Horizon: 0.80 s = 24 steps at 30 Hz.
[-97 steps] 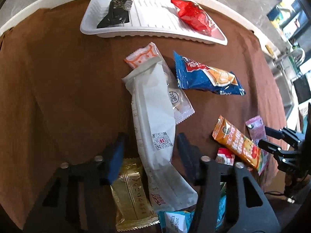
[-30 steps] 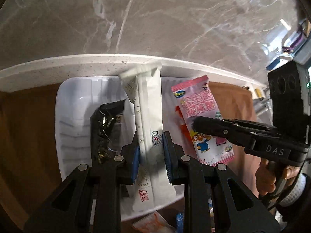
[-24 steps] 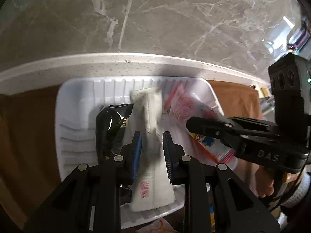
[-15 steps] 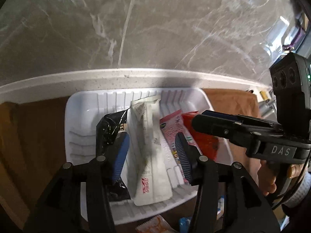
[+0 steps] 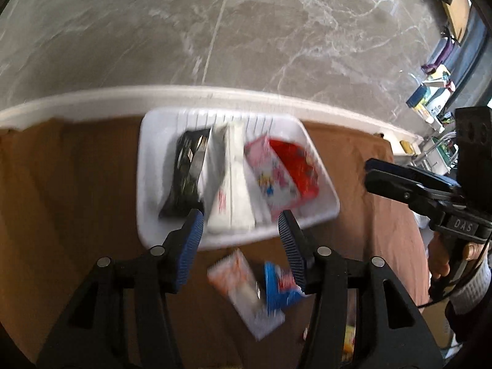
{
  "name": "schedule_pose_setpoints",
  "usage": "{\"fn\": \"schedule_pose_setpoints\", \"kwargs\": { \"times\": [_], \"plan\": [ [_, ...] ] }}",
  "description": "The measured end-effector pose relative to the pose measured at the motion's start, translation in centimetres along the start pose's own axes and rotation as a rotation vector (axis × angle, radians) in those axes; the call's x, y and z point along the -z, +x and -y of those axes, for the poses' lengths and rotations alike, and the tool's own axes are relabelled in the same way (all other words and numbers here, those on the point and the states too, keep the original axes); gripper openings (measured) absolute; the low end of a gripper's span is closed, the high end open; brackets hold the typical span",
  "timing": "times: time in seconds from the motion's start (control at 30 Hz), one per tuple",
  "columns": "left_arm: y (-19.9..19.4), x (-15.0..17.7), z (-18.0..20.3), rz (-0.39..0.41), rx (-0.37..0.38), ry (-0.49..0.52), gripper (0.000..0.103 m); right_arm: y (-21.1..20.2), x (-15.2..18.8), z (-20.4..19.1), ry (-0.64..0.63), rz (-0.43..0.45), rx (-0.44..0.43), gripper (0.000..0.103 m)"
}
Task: Organize snacks
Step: 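Open both tools and withdraw them from the tray toward the snack pile, then grasp the gold wrapped cake with the left tool while the right tool grasps the blue cake packet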
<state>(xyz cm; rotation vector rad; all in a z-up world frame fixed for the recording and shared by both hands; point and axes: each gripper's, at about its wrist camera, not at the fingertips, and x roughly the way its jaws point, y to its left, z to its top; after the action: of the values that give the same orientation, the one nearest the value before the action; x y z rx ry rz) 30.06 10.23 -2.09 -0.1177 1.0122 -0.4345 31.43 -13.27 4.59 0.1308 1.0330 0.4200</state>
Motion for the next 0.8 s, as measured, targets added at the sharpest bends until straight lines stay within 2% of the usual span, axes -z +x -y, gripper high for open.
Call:
{"fn": "schedule_pose_setpoints", "kwargs": {
  "times": [0.23,0.5,0.67,0.8],
  "plan": [
    [-1.9,7.3,-0.2,-0.113,-0.002,-0.013,0.049,0.3,5.4,-2.0,-0.166,-0.119,0.024,0.049],
    [-2.7,15.0,-0.2,-0.247,-0.041,0.037,0.049,2.9,9.2,-3.3,-0.361,-0.244,0.065,0.049],
    [-2.9,17.7,-0.2,-0.284,-0.048,0.035,0.049,4.4,9.6,-3.3,-0.424,-0.277,0.077,0.049],
    [-2.0,18.1,-0.4,-0.300,-0.058,0.031,0.049,5.5,9.3,-3.2,-0.446,-0.297,0.077,0.049]
  ]
}}
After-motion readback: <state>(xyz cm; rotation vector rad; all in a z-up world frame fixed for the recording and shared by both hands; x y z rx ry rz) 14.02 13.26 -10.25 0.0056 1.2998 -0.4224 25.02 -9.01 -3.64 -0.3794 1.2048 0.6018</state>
